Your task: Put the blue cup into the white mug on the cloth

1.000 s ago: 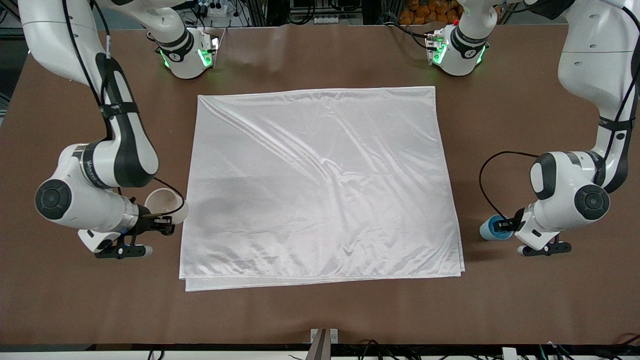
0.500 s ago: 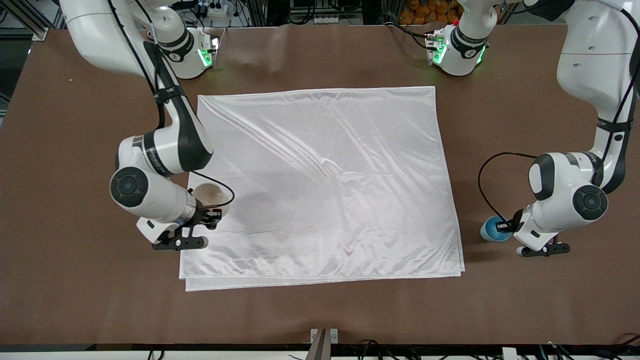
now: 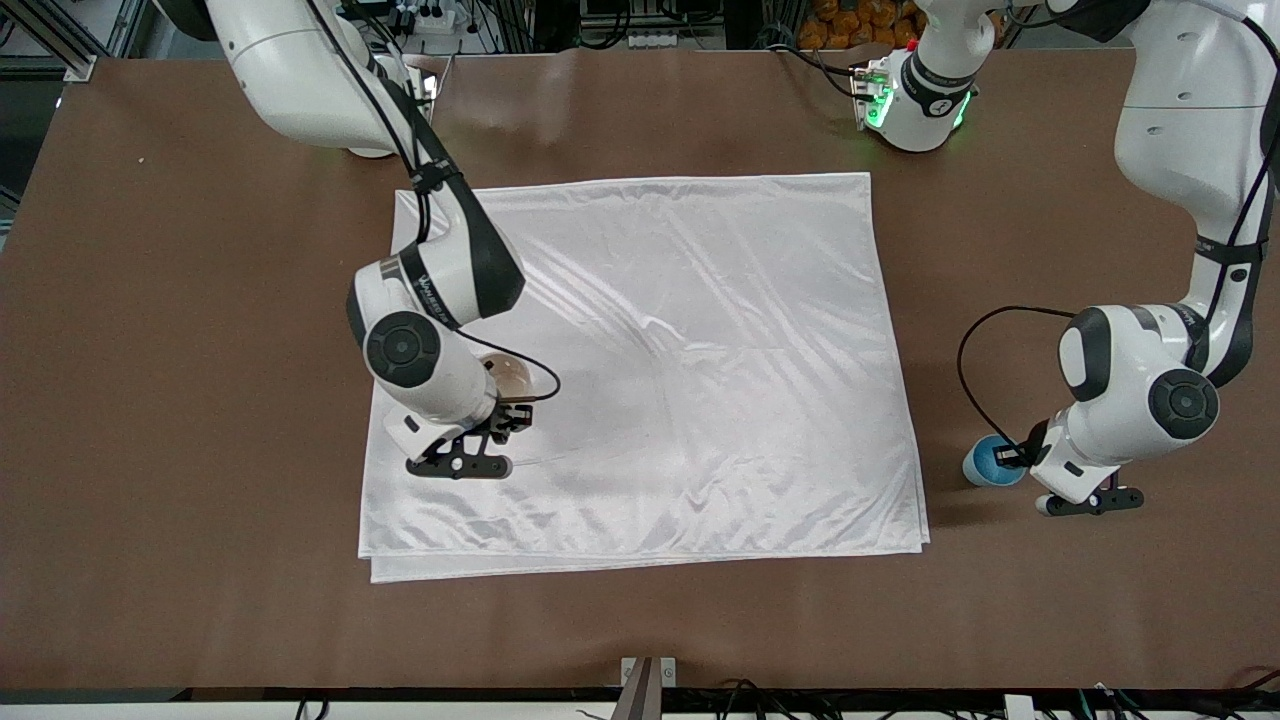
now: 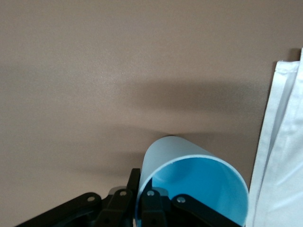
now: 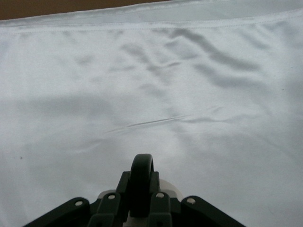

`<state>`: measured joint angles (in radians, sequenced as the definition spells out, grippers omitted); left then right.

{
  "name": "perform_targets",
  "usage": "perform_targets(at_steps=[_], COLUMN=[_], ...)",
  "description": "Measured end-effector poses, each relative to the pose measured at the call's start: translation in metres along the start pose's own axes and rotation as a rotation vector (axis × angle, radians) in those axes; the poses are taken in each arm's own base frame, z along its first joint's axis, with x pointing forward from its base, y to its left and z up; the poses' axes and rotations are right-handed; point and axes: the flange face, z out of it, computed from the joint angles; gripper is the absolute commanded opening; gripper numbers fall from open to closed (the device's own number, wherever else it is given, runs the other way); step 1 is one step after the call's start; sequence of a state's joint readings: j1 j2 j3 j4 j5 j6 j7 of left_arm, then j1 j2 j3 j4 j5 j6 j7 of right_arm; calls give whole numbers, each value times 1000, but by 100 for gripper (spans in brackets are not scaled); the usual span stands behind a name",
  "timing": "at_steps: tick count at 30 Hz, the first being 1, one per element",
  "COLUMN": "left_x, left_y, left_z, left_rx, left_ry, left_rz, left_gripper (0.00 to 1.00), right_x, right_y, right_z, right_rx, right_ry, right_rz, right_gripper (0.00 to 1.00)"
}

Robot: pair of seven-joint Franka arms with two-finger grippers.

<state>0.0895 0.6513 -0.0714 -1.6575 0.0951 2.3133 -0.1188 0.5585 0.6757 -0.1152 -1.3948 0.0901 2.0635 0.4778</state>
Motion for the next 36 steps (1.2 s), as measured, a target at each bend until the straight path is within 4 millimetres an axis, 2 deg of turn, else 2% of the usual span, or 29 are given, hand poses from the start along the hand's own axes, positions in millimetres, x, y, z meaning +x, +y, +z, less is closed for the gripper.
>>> perform_targets(at_steps=[4,15,30,36], left_x=[1,6,13,13], left_y=[0,0,7,18], left_z=[-4,-22,-55,-75], left_rx=[0,-1,-3,-6], left_ry=[7,37,90,110], left_rz=[0,2,14,30], left_gripper=[0,0,0,0], right_x=[-7,-22,-81,-99], right_y=[-25,-65,-140,-160], right_z=[6,7,17,26], right_rx=[-12,21,28,26], right_ry=[21,75,71,69], right_rz=[24,87,133,129], right_gripper=[0,0,0,0])
